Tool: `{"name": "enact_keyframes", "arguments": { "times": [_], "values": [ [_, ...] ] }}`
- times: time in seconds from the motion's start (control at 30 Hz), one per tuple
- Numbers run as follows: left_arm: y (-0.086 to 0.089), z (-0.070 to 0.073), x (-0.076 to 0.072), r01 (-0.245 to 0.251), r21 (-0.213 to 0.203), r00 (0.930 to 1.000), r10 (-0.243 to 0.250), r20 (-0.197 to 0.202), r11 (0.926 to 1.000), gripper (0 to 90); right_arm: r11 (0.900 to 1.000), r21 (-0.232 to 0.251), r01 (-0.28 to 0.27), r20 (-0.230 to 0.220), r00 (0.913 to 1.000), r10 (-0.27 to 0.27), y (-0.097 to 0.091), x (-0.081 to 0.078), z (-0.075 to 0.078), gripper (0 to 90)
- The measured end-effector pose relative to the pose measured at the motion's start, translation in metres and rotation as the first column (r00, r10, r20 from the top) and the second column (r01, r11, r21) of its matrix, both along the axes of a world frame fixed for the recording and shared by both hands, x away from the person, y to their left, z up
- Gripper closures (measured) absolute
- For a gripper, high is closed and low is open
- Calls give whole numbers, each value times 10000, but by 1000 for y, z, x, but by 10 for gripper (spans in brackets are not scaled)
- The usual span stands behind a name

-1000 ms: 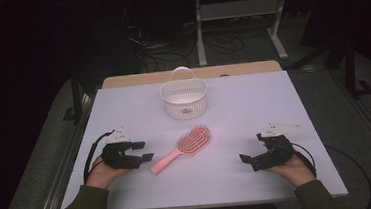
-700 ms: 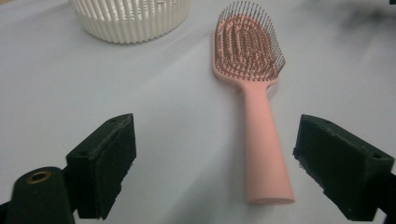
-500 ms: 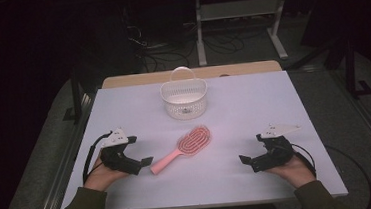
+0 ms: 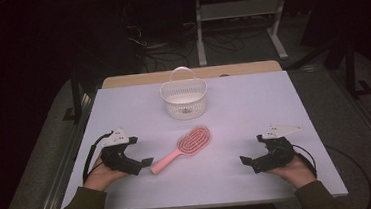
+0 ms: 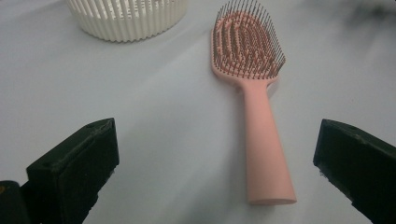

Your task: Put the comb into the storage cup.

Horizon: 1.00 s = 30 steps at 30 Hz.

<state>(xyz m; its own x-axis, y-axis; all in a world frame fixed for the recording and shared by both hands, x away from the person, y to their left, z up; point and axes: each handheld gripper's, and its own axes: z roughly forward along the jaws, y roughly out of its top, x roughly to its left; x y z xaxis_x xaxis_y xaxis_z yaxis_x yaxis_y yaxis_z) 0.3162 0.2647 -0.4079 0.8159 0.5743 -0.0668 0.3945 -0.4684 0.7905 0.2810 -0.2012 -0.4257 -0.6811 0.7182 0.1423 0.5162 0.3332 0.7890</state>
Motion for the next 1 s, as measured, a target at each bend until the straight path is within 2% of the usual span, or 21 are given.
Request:
{"name": "enact_keyframes", "arguments": {
  "times": [0.5, 0.6, 0.8, 1.0],
  "values": [
    [-4, 5, 5, -95, -222, 9998, 90, -187, 9997, 0, 9999, 50, -89, -19, 10000, 89, 1, 1, -1, 0],
    [-8, 7, 8, -99, -379, 9997, 90, -222, 9992, 0, 10000, 82, -15, -14, 10000, 15, -1, 1, -1, 0],
    [-15, 10, 8, 133, -330, 9998, -137, -142, 9994, 1, 10000, 83, 44, 41, 10000, -44, -1, 1, 0, 0],
    [-18, 13, 9, 180, -525, 9997, -188, -137, 9985, 4, 9999, 102, 40, 36, 10000, -41, -1, 1, 0, 0]
  ]
}}
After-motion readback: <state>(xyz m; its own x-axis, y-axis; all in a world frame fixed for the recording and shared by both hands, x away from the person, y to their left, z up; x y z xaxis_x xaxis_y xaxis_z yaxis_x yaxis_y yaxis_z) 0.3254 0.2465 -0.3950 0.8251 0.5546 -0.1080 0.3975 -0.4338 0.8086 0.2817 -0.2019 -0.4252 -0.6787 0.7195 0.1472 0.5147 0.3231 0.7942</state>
